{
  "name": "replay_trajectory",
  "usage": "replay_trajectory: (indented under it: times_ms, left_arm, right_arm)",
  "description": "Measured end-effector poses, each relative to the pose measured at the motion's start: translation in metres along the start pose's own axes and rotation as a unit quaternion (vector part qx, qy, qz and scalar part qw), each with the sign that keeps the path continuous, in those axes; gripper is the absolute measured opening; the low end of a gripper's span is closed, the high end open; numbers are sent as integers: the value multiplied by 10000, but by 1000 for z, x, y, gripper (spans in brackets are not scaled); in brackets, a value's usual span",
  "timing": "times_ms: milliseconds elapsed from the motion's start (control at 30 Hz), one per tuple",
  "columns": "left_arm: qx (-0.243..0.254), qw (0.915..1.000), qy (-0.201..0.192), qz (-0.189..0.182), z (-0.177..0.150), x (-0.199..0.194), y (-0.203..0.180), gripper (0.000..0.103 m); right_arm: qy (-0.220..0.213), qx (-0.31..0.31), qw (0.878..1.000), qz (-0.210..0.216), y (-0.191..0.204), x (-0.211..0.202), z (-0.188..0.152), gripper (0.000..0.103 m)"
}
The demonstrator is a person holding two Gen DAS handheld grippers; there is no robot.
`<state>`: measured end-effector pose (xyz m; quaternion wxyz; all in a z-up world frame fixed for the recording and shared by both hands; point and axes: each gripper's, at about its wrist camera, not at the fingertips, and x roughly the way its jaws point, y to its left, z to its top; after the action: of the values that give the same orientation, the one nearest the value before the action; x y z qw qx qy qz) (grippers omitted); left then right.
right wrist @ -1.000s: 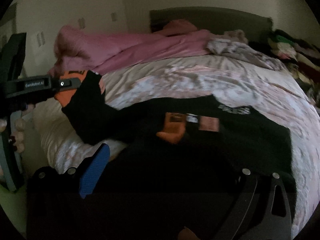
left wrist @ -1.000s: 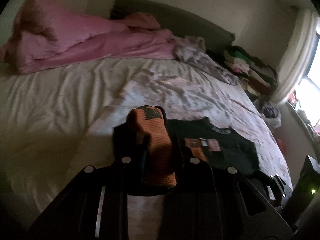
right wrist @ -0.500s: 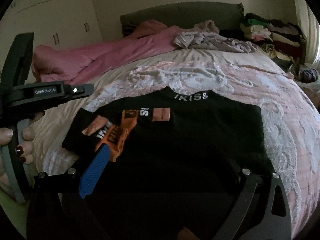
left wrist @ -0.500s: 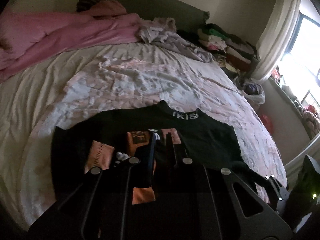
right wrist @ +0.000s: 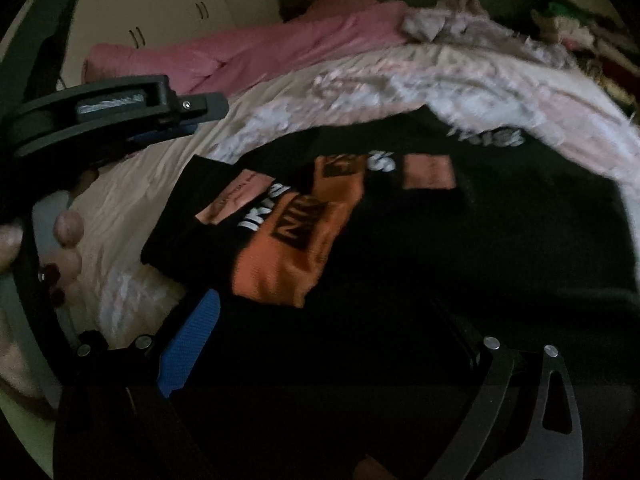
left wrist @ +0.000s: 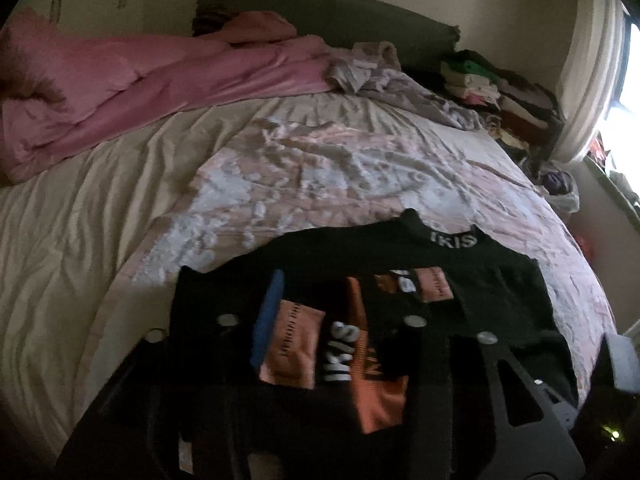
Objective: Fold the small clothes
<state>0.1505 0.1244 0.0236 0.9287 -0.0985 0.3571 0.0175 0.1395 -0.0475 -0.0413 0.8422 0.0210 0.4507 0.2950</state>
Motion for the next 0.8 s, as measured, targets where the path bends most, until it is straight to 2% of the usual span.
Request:
replay_trajectory:
  times_ms: [67, 100, 133, 200, 300, 367, 500, 533, 567, 800]
  left_arm:
    - [-48, 10000, -35, 32, 0, 0, 6, 37]
    - [-76, 10000, -45, 39, 0, 1, 10, 39]
    - [-97, 9999, -65, 58, 0, 0, 12, 41]
    - [-130, 9998, -123, 100, 0, 0, 17, 45]
    - [-127, 9996, -185, 167, -1, 0, 23, 48]
    - [-132, 9996, -174, 187, 0, 2, 27, 53]
    - [-225, 9993, -171, 227, 1, 3, 36, 55]
    - [-242, 9992, -185, 255, 0, 2, 38, 56]
    - [-248, 9991, -200, 282, 1, 3, 39, 58]
    - [-325, 9986, -264, 310, 3, -3, 48, 67]
  right_arm:
    - [116, 168, 9997, 117, 0, 11, 3, 95]
    - [170, 242, 9995, 144, -1, 17, 6, 91]
    - [209, 293, 9992, 156, -2, 22, 8, 82]
    - [191, 376, 9990, 142, -3, 29, 12, 77]
    - [181, 549, 9981, 229, -6, 36, 18, 63]
    - [196, 555, 9979, 271, -6, 40, 21, 46]
    - [80, 381, 9990, 217, 2, 43, 23, 33]
    - [48, 325, 9991, 269, 3, 42, 23, 17]
    - [23, 282, 9991, 328, 5, 41, 24, 8]
    - [-498, 1, 9983, 297, 1, 2, 43, 8]
